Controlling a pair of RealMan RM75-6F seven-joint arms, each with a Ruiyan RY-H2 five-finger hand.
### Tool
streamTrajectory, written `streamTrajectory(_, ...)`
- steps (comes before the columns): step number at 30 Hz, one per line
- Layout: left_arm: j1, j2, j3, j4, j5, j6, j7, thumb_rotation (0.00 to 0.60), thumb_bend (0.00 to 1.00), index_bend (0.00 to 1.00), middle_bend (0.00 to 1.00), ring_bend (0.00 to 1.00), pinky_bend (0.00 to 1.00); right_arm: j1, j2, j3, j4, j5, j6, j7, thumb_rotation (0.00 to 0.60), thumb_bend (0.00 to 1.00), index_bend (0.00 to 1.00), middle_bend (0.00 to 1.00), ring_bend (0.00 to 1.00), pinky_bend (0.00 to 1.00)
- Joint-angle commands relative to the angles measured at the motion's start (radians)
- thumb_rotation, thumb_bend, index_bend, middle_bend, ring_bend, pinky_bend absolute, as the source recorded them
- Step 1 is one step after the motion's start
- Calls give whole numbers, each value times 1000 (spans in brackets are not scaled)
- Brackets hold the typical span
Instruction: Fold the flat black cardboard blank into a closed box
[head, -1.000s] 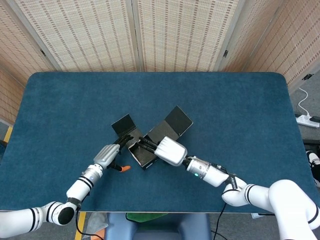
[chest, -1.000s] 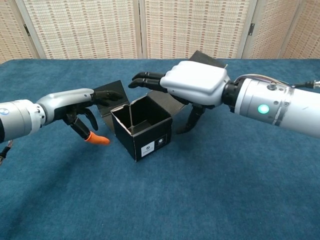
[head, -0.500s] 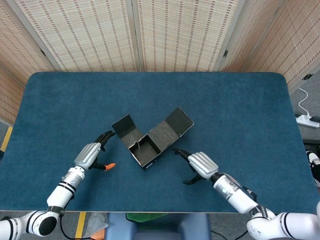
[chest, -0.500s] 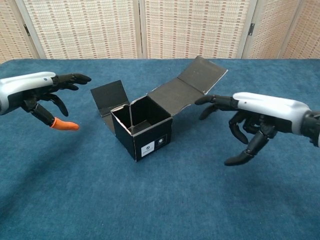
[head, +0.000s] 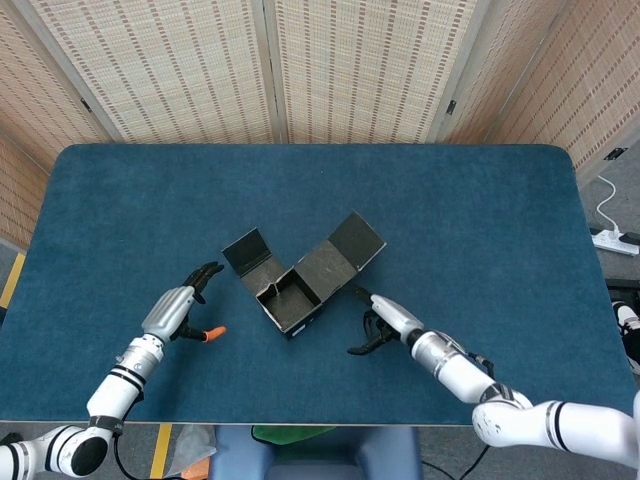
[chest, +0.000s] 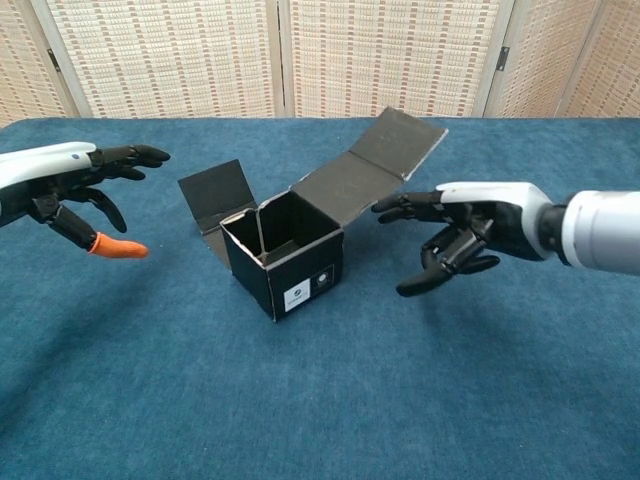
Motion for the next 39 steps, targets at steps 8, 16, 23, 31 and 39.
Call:
streamTrajectory(8, 2, -10, -11, 40, -31, -27, -22, 600, 230, 17, 48, 43, 365, 235, -66, 149, 294, 209, -279, 15, 600, 40, 0, 0, 627, 1000)
streamTrajectory(16, 1, -21, -20, 66, -37, -42, -35, 600, 231, 12, 48, 43, 365, 222, -93, 176, 331, 169, -316, 20, 600, 42, 0, 0, 627, 1000)
streamTrajectory(23, 3, -22, -23, 73, -16, -46, -54, 600, 229, 12, 48, 43, 364, 75, -82, 161, 231, 61, -186, 36, 600, 34, 0, 0, 626, 1000)
streamTrajectory(31, 7, -18, -28, 62, -2, -40, -65, 600, 229, 12, 47, 43, 364, 31, -201, 130, 300, 27, -74, 11, 600, 0, 0, 0, 626, 1000)
streamTrajectory(39, 16, -12, -32, 62, 6, -34, -85, 600, 230, 12, 48, 43, 364, 66, -353, 147, 424, 92, -20, -54, 600, 0, 0, 0, 626, 1000)
